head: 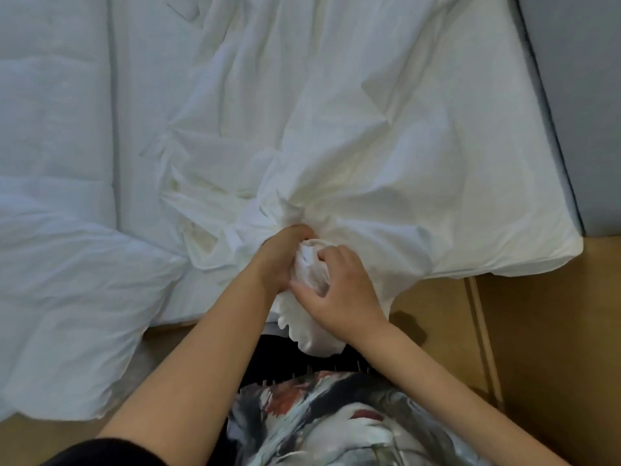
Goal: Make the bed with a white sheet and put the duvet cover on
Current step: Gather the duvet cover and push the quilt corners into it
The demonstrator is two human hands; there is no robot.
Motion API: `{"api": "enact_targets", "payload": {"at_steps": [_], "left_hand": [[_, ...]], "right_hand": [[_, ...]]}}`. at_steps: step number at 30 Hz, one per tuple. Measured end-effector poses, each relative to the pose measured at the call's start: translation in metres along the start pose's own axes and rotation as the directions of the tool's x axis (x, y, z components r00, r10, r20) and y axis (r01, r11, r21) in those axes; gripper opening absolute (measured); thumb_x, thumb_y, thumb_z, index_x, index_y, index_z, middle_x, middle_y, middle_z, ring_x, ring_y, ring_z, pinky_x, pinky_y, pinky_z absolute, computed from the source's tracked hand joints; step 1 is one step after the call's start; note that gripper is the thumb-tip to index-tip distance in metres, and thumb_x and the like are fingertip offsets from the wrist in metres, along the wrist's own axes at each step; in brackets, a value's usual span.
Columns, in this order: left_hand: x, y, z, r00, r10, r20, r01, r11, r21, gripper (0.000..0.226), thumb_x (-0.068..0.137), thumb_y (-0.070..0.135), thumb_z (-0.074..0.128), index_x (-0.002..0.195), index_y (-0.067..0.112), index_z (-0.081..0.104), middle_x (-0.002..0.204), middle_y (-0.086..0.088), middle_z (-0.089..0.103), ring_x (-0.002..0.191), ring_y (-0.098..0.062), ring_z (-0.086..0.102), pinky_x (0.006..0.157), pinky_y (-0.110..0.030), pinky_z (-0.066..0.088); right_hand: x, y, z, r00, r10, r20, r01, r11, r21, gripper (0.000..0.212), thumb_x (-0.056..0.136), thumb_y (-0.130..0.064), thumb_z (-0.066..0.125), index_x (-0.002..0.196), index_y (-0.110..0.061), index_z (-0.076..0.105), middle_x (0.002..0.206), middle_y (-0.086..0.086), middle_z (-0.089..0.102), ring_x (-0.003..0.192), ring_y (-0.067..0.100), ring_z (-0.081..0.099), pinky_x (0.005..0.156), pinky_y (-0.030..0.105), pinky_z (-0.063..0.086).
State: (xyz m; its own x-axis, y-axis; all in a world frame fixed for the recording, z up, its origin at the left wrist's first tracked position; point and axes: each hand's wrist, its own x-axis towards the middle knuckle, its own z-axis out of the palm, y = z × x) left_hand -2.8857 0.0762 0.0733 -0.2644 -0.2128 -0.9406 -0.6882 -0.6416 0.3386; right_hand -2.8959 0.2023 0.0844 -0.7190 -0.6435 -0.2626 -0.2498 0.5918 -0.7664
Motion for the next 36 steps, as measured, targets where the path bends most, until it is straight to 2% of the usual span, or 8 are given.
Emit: {"api": "enact_targets", "payload": {"at_steps": [5,9,13,16,22,26,31,36], "left_hand": [[0.017,0.011,0.006,0.999,-0.024,0.021,0.023,0.998,0.052,0.026,0.080,0.013,0.056,0.055,0.014,0.054,0.049,-0.001,0.056,0.047,-0.016,0.056,0.048,-0.019,0.045],[0.026,0.033,0.023,0.996,0.032,0.080,-0.051,0.967,0.249,0.019,0.079,0.012,0.060,0.060,0.013,0.058,0.047,0.001,0.060,0.051,-0.016,0.059,0.046,-0.016,0.046],[0.023,0.040,0.049,0.984,0.075,0.161,-0.135,0.906,0.401,0.016,0.077,0.011,0.066,0.063,0.012,0.058,0.048,0.000,0.060,0.055,-0.018,0.060,0.062,-0.025,0.049],[0.016,0.036,0.065,0.967,0.097,0.236,-0.185,0.905,0.383,0.016,0.079,0.008,0.063,0.064,0.010,0.057,0.041,0.001,0.056,0.040,-0.014,0.058,0.045,-0.020,0.048],[0.020,0.007,0.087,0.942,0.030,0.334,-0.184,0.878,0.441,0.017,0.086,-0.001,0.048,0.072,0.008,0.055,0.045,-0.003,0.057,0.039,-0.015,0.058,0.041,-0.022,0.048],[0.026,-0.003,0.088,0.932,0.011,0.363,-0.207,0.838,0.505,0.020,0.085,-0.001,0.047,0.068,0.009,0.052,0.042,0.000,0.055,0.041,-0.015,0.058,0.042,-0.021,0.046],[0.028,0.002,0.082,0.885,-0.088,0.457,-0.245,0.748,0.617,0.019,0.083,0.000,0.053,0.068,0.006,0.063,0.054,-0.006,0.066,0.050,-0.018,0.066,0.044,-0.023,0.050],[0.038,0.010,0.065,0.864,-0.035,0.502,-0.295,0.772,0.563,0.033,0.089,0.004,0.055,0.061,0.011,0.071,0.058,-0.003,0.069,0.055,-0.015,0.069,0.046,-0.023,0.052]], "right_hand": [[-0.002,0.021,0.022,0.985,0.136,0.103,-0.137,0.991,0.003,0.087,0.072,-0.037,0.075,0.141,-0.015,0.026,0.139,0.002,0.031,0.126,0.013,0.024,0.105,0.019,0.018],[0.010,0.027,0.026,0.961,0.264,-0.088,-0.227,0.926,0.303,0.062,0.076,-0.031,0.076,0.123,-0.027,0.035,0.104,-0.026,0.042,0.084,-0.003,0.042,0.073,-0.001,0.032],[0.015,0.018,0.026,0.894,0.380,-0.236,-0.304,0.903,0.304,0.051,0.083,-0.034,0.068,0.120,-0.017,0.037,0.079,-0.023,0.044,0.064,-0.001,0.046,0.056,0.013,0.036],[-0.013,0.005,0.028,0.806,0.499,-0.317,-0.369,0.844,0.390,0.038,0.081,-0.041,0.067,0.099,-0.025,0.037,0.073,-0.018,0.048,0.065,-0.005,0.052,0.056,0.008,0.039],[-0.070,0.001,0.040,0.644,0.719,-0.261,-0.468,0.640,0.609,0.037,0.081,-0.047,0.061,0.101,-0.023,0.041,0.088,-0.015,0.056,0.077,0.001,0.057,0.058,0.010,0.044],[-0.056,0.029,0.028,0.567,0.730,-0.381,-0.408,0.651,0.640,0.046,0.086,-0.044,0.061,0.120,-0.019,0.043,0.115,-0.006,0.054,0.105,0.013,0.054,0.086,0.027,0.047],[-0.019,0.050,0.011,0.705,0.653,-0.276,-0.247,0.592,0.767,0.083,0.084,-0.032,0.068,0.149,-0.020,0.017,0.152,-0.005,0.023,0.138,0.009,0.024,0.113,0.030,0.024],[0.008,0.059,-0.014,0.874,0.478,-0.088,-0.324,0.708,0.628,0.070,0.070,-0.033,0.081,0.128,-0.023,0.044,0.121,-0.010,0.056,0.108,0.000,0.054,0.094,0.023,0.046]]}}
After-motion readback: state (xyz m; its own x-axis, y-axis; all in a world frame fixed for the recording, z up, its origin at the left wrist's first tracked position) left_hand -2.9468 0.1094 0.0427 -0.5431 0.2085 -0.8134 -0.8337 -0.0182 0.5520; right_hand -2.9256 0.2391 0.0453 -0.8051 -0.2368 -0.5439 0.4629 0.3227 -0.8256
